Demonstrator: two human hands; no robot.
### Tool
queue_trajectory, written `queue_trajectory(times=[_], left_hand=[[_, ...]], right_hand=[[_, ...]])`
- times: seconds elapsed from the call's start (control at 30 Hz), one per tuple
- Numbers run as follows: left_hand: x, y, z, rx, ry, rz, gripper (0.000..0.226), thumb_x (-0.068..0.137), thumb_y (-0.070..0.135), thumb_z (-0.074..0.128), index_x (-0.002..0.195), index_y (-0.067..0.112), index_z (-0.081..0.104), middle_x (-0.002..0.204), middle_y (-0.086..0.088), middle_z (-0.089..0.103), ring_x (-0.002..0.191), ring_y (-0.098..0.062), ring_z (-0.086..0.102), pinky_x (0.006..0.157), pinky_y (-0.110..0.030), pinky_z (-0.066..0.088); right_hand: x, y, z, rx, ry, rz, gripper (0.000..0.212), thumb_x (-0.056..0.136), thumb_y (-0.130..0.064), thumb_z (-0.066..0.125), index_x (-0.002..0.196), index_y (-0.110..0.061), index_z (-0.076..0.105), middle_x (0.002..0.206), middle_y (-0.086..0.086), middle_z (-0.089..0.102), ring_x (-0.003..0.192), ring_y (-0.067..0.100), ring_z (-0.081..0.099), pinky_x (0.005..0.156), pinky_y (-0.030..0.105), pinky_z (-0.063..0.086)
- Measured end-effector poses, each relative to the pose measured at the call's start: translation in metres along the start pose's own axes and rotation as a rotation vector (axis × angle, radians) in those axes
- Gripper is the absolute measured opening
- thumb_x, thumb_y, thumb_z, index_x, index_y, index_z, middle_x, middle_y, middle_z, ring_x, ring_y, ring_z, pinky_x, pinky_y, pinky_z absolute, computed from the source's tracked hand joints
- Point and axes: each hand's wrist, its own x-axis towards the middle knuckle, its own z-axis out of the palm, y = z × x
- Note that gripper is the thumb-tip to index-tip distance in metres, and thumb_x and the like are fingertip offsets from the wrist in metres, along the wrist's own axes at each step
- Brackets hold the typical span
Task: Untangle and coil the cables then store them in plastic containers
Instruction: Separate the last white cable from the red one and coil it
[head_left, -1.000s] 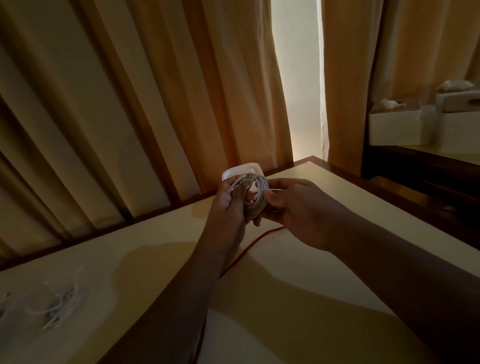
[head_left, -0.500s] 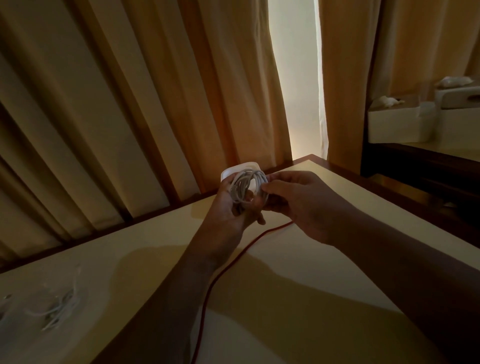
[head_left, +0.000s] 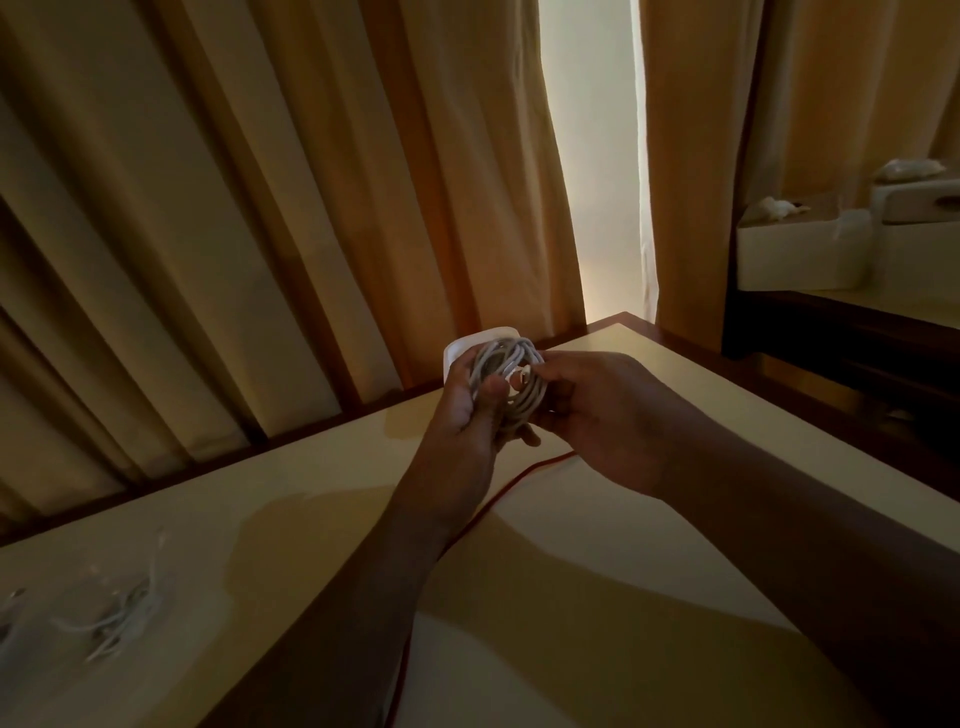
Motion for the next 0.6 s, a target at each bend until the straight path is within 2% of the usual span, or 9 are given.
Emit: queue_trajectory(times=[0.03,0.1,0.17,0.27,0.37,0.47,0.53,0.6], left_hand=[[0.000,0.000,0.000,0.003,-0.003,0.001,0.033,0.101,0.043,0.046,0.133,0.045,0.049,0.134,0.006,0.063,0.123,-0.018,0.064,0.093,-0.038,0.058],[0.003,0.000,0.000,0.003,-0.001,-0.004,0.029,0.105,0.034,0.048,0.132,0.043,0.049,0.131,0.005,0.066,0.120,-0.019,0.066,0.092,-0.037,0.057],[0.004,0.000,-0.001,-0.019,0.009,-0.025,0.030,0.108,0.025,0.048,0.129,0.046,0.050,0.129,0.006,0.068,0.119,-0.018,0.067,0.093,-0.037,0.056],[0.002,0.002,-0.001,-0.024,0.002,-0.044,0.035,0.107,0.021,0.050,0.127,0.051,0.052,0.131,0.007,0.066,0.121,-0.018,0.065,0.093,-0.036,0.056],[0.002,0.004,0.002,-0.010,0.006,-0.024,0.035,0.106,0.026,0.053,0.124,0.057,0.056,0.135,0.004,0.064,0.124,-0.020,0.062,0.097,-0.039,0.055],[0.002,0.002,0.001,0.069,0.024,0.005,0.039,0.105,0.032,0.051,0.119,0.068,0.054,0.137,0.011,0.061,0.127,-0.017,0.060,0.105,-0.046,0.053],[0.000,-0.001,0.001,0.154,0.001,0.009,0.038,0.109,0.031,0.047,0.132,0.060,0.049,0.140,0.013,0.058,0.126,-0.015,0.059,0.103,-0.042,0.055],[0.000,-0.004,0.000,0.245,-0.020,0.015,0.039,0.110,0.029,0.044,0.145,0.047,0.041,0.144,0.009,0.053,0.125,-0.015,0.059,0.100,-0.036,0.057]], right_hand=[[0.000,-0.001,0.000,0.008,-0.009,-0.005,0.035,0.094,-0.007,0.061,0.129,-0.010,0.060,0.121,0.017,0.070,0.113,0.031,0.069,0.091,0.034,0.059],[-0.002,-0.002,-0.001,-0.041,-0.031,-0.046,0.056,0.084,0.005,0.068,0.132,-0.019,0.050,0.121,0.019,0.068,0.107,0.030,0.072,0.083,0.031,0.061],[-0.003,-0.001,-0.001,-0.214,-0.030,-0.138,0.067,0.081,0.008,0.073,0.131,-0.024,0.042,0.117,0.018,0.070,0.102,0.028,0.074,0.082,0.032,0.061],[-0.005,0.005,0.002,-0.563,0.035,-0.294,0.037,0.085,-0.012,0.076,0.114,-0.026,0.058,0.109,0.004,0.076,0.099,0.018,0.074,0.086,0.036,0.061],[-0.003,0.010,-0.001,-0.876,0.189,-0.488,0.018,0.088,-0.027,0.074,0.104,-0.033,0.070,0.105,-0.013,0.073,0.092,-0.001,0.070,0.076,0.015,0.058],[-0.001,0.009,-0.005,-0.969,0.313,-0.669,0.018,0.087,-0.027,0.074,0.105,-0.027,0.075,0.105,-0.015,0.071,0.091,-0.004,0.068,0.077,0.007,0.054],[0.000,0.006,-0.006,-1.027,0.380,-0.716,0.016,0.087,-0.026,0.074,0.102,-0.021,0.075,0.101,-0.019,0.066,0.088,-0.008,0.064,0.075,0.002,0.049],[-0.001,0.006,-0.004,-1.007,0.442,-0.666,0.008,0.092,-0.030,0.068,0.098,-0.024,0.070,0.089,-0.025,0.062,0.082,-0.012,0.063,0.070,0.001,0.048]])
